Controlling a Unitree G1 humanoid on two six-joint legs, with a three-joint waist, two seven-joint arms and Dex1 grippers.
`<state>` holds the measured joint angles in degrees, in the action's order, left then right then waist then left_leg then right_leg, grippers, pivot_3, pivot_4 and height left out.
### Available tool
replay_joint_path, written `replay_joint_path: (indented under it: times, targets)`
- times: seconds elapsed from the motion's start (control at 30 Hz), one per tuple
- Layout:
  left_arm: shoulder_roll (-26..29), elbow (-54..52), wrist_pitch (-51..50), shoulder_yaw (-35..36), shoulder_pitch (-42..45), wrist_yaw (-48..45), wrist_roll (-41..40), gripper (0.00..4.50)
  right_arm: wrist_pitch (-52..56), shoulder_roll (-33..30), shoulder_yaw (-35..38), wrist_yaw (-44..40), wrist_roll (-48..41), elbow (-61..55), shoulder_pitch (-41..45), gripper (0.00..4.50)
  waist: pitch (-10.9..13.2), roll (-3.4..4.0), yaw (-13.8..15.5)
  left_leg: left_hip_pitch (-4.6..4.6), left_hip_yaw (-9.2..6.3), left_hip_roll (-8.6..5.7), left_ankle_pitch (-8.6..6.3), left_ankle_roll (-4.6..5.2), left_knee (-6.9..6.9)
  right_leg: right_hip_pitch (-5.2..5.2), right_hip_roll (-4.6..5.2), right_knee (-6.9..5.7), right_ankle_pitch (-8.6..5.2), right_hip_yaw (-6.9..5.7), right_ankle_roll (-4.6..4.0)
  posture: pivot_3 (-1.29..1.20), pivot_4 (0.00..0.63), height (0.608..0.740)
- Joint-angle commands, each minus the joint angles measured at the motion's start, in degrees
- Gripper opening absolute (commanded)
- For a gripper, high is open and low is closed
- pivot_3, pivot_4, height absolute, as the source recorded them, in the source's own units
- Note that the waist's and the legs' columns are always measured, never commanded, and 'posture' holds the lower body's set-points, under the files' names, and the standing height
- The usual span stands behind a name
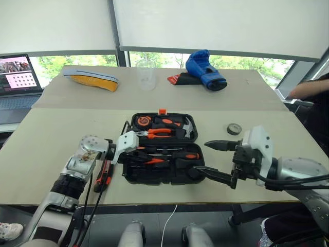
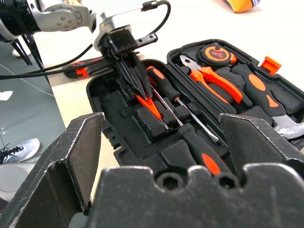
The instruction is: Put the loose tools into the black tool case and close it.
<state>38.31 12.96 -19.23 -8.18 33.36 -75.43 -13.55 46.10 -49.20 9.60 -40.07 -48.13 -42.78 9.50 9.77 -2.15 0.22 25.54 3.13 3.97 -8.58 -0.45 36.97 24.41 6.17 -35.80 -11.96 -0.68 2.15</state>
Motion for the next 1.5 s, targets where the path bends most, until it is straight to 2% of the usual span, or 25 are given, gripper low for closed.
replay_joint_path:
  times: [0.03, 0.17, 0.23, 0.27, 0.4, 0.43, 0.5, 0.6, 0.7, 0.87, 0.97, 1.07, 1.17, 1.27, 1.3, 1.4, 1.43, 1.47, 1.5]
  targets:
    - [6.4, -10.9, -12.1, 11.2, -1.3, 2.8, -8.1, 2.52, -3.1, 0.1, -2.8, -3.3, 1.7, 2.0, 3.5, 4.5, 0.0, 0.01, 0.0, 0.02, 0.0, 0.01, 0.01, 0.02, -0.01, 0.03, -0.01, 0.0, 0.0, 0.0, 0.0, 0.0, 0.15, 0.74]
    - [13.4, -19.3, -17.3, 23.4, -14.6, 6.3, -10.1, 3.88, -5.5, 1.1, -7.3, -7.7, 3.8, 6.0, 7.7, 4.5, 0.0, 0.03, -1.3, -0.04, 0.03, 0.0, 0.01, 0.02, -0.2, 0.02, 0.02, 0.1, -0.12, 0.03, -0.07, 0.0, 0.15, 0.74]
    - [15.1, -21.8, -18.9, 27.9, -20.2, 7.8, -10.8, 4.49, -6.2, 1.6, -8.5, -9.0, 4.7, 7.6, 9.1, 4.5, 0.0, 0.04, -1.5, -0.06, 0.07, 0.01, -0.02, -0.02, -0.34, 0.1, 0.01, 0.1, -0.19, 0.05, -0.13, 0.0, 0.15, 0.74]
    - [15.5, -22.6, -19.4, 29.2, -21.9, 8.4, -11.3, 4.49, -6.5, 1.8, -8.9, -9.5, 5.0, 8.1, 9.5, 4.5, 0.0, 0.03, -1.2, -0.05, 0.06, 0.01, -0.02, -0.02, -0.37, 0.12, 0.01, 0.08, -0.24, 0.01, -0.17, 0.0, 0.15, 0.74]
    - [14.4, -25.4, -19.4, 42.8, -40.3, 11.6, -8.3, 4.49, -8.7, 3.0, -12.1, -13.4, 7.2, 11.8, 12.0, 4.5, 0.1, -0.04, -0.9, 0.02, 0.07, 0.05, -0.07, -0.1, -0.44, 0.31, 0.05, 0.03, -0.31, -0.08, -0.23, 0.0, 0.15, 0.74]
    - [13.7, -26.9, -19.9, 44.5, -43.2, 12.2, -8.6, 4.49, -9.1, 3.3, -12.6, -14.1, 7.6, 12.4, 12.4, 4.5, 0.1, -0.07, -0.9, 0.02, 0.08, 0.06, -0.33, -0.52, -0.45, 0.51, 0.06, 0.05, -0.31, -0.08, -0.23, 0.0, 0.15, 0.74]
    - [12.5, -31.0, -21.9, 46.4, -47.4, 13.8, -10.1, 4.49, -9.7, 3.7, -13.6, -15.5, 8.3, 13.2, 13.1, 4.5, 0.1, -0.08, -0.6, 0.04, 0.14, 0.04, -0.37, -0.58, -0.45, 0.63, 0.15, 0.04, -0.3, -0.1, -0.23, 0.0, 0.15, 0.74]
    - [11.4, -36.6, -26.2, 45.6, -48.1, 16.9, -12.9, 4.49, -10.2, 4.0, -14.5, -17.0, 9.4, 13.7, 13.7, 4.5, 0.1, -0.06, 0.5, 0.05, 0.2, 0.0, -0.42, -0.68, -0.46, 0.63, 0.31, 0.05, -0.29, -0.19, -0.2, 0.0, 0.15, 0.74]
    - [10.9, -41.5, -29.1, 41.1, -45.9, 22.4, -12.3, 4.49, -10.4, 4.3, -14.8, -17.4, 10.0, 14.1, 14.1, 4.5, 0.1, -0.05, 0.8, 0.06, 0.22, 0.01, -0.44, -0.71, -0.45, 0.63, 0.34, 0.07, -0.27, -0.21, -0.22, 0.0, 0.15, 0.74]
    - [9.6, -46.7, -46.4, 32.9, -36.7, 35.0, -13.6, 4.49, -9.6, 4.2, -13.6, -17.2, 9.8, 12.9, 13.1, 4.5, 0.1, -0.09, 0.5, 0.05, 0.27, 0.01, -0.43, -0.71, -0.45, 0.64, 0.28, 0.08, -0.15, -0.18, -0.2, 0.0, 0.15, 0.74]
    - [9.6, -47.3, -54.7, 28.7, -32.7, 39.7, -13.4, 4.49, -9.6, 4.1, -13.1, -16.5, 10.1, 11.8, 11.9, 4.5, 0.1, -0.09, 0.4, 0.02, 0.25, 0.02, -0.42, -0.69, -0.45, 0.57, 0.18, -0.03, -0.1, -0.13, -0.17, 0.0, 0.15, 0.74]
    - [6.6, -47.4, -61.3, 24.7, -27.3, 44.6, -13.3, 4.49, -9.7, 4.1, -12.7, -15.5, 10.8, 11.0, 10.9, 4.5, 0.1, -0.09, 0.4, 0.03, 0.19, 0.04, -0.38, -0.62, -0.45, 0.51, 0.01, -0.11, -0.16, -0.02, -0.25, 0.0, 0.15, 0.74]
    - [3.1, -47.0, -65.8, 23.2, -25.2, 46.7, -14.3, 4.49, -9.2, 4.3, -12.1, -14.5, 10.5, 10.1, 10.1, 4.5, 0.1, -0.09, 0.4, 0.03, 0.16, 0.04, -0.19, -0.31, -0.45, 0.47, -0.02, -0.13, -0.22, -0.02, -0.22, 0.0, 0.15, 0.74]
    - [3.2, -45.4, -65.8, 20.4, -26.6, 48.9, -12.5, 4.49, -9.1, 3.8, -11.7, -13.8, 10.4, 9.2, 9.3, 4.5, 0.1, -0.08, 0.5, -0.04, 0.17, 0.02, -0.17, -0.28, -0.45, 0.39, -0.01, -0.1, -0.23, 0.01, -0.22, 0.0, 0.15, 0.74]
    - [3.2, -45.1, -65.9, 20.1, -26.9, 49.3, -12.5, 3.97, -9.1, 3.7, -11.6, -13.7, 10.4, 9.1, 9.1, 4.5, 0.1, -0.08, 0.5, -0.11, 0.17, 0.02, -0.23, -0.38, -0.45, 0.32, -0.01, -0.1, -0.23, 0.01, -0.23, 0.0, 0.15, 0.74]
    - [3.9, -43.0, -63.7, 19.5, -27.3, 49.3, -12.1, 3.24, -8.9, 3.3, -10.8, -13.4, 10.3, 8.6, 8.7, 4.5, 0.1, -0.07, 0.4, -0.37, 0.16, 0.03, -0.41, -0.67, -0.45, 0.08, 0.01, -0.06, -0.24, 0.0, -0.23, 0.0, 0.15, 0.74]
    - [4.1, -42.3, -63.0, 19.5, -27.3, 49.2, -11.9, 2.8, -8.8, 3.2, -10.6, -13.3, 10.2, 8.5, 8.5, 4.5, 0.0, -0.05, 0.4, -0.42, 0.16, 0.03, -0.42, -0.68, -0.45, 0.05, 0.02, -0.04, -0.23, 0.0, -0.23, 0.0, 0.15, 0.74]
    - [4.5, -40.8, -61.9, 19.8, -26.9, 48.9, -11.8, 2.76, -8.5, 3.0, -10.3, -13.2, 9.9, 8.4, 8.3, 4.5, 0.0, -0.03, 0.4, -0.46, 0.16, 0.03, -0.42, -0.69, -0.45, 0.02, 0.04, -0.02, -0.23, -0.01, -0.23, 0.0, 0.15, 0.74]
    - [5.2, -39.3, -60.2, 20.2, -26.4, 48.5, -11.5, 2.3, -8.4, 2.9, -10.0, -13.2, 9.6, 8.2, 8.1, 4.5, 0.0, 0.01, 0.4, -0.48, 0.16, 0.03, -0.43, -0.7, -0.45, 0.04, 0.05, 0.0, -0.23, -0.01, -0.23, 0.0, 0.15, 0.74]
